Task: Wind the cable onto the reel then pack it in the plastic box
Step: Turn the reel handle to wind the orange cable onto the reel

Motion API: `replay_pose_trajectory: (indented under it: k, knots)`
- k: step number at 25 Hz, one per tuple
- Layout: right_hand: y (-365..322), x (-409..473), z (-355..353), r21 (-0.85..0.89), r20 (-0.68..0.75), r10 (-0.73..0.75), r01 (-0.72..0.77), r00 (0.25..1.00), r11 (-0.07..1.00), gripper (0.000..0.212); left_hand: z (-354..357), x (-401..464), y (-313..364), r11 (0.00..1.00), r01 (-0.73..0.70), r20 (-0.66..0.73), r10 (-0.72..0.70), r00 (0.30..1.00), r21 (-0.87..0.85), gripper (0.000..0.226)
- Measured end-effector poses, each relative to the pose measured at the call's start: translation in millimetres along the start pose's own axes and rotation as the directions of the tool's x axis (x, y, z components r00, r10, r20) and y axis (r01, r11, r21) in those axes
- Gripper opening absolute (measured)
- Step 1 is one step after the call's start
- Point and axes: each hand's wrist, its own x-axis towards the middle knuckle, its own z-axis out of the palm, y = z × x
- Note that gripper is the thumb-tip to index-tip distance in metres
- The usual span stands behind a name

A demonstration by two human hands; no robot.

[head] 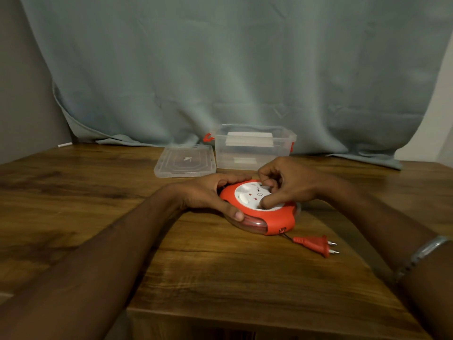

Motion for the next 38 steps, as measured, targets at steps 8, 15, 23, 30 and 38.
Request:
replay_pose_trajectory:
  k: [8,15,23,30,38]
  knots:
    - [-9,5,9,-0.106,-0.029,0.026,-0.029,0.999,0.994,0.051,0,1,-2,0.998,-0.062,0.000,0.062,0.998,0.000,0.103]
    - [-21,6,6,-0.128,-0.068,0.134,-0.142,0.989,0.982,0.046,2,1,-2,0.997,-0.080,-0.010,0.080,0.997,0.001,0.103]
    - [-44,2,8,-0.178,-0.108,0.321,-0.335,0.941,0.925,0.042,8,-2,2,0.995,-0.088,-0.014,0.088,0.996,-0.052,0.087]
    - [-41,-6,-6,0.010,0.045,0.311,-0.311,0.949,0.950,0.044,9,-13,17,0.998,-0.017,0.024,0.018,1.000,-0.056,0.109]
    - [25,-8,23,0.313,-0.306,0.297,-0.199,0.905,0.929,0.044,39,-26,32,0.996,-0.019,0.089,0.011,0.996,0.086,0.114]
